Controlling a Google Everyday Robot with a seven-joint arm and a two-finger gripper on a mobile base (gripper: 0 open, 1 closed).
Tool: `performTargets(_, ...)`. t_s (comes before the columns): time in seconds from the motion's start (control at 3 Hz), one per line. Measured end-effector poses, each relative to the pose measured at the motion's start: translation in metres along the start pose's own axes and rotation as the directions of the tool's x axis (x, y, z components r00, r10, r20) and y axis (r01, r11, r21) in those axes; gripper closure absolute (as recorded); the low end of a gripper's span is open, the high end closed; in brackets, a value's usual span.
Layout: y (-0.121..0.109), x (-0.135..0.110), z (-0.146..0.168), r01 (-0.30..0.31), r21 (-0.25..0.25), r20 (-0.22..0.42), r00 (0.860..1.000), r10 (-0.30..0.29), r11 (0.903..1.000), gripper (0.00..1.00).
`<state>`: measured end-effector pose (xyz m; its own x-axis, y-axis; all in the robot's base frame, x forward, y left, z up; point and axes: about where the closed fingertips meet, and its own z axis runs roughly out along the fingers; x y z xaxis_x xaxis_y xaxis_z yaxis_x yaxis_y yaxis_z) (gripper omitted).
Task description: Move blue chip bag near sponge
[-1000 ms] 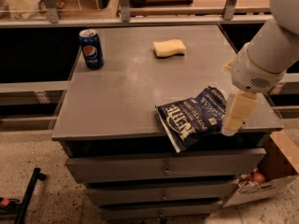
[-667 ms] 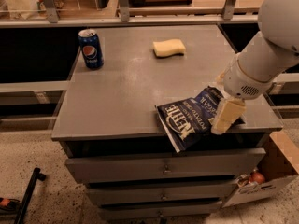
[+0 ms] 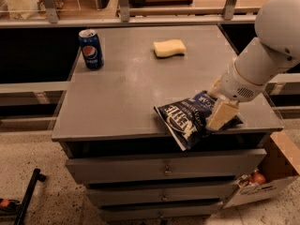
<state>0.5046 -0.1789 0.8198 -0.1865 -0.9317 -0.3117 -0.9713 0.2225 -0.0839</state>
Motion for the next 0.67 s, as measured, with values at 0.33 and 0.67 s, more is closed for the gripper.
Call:
performTargets(0.33,0.000,-0.001,-0.002,0.000,-0.002,0.001,1.000,0.000,1.0000,0.88)
performTargets(0.67,-0.010,0.002,-0.006,-0.047,-0.017,-0.054,0.997,0.046,0.9987,1.00)
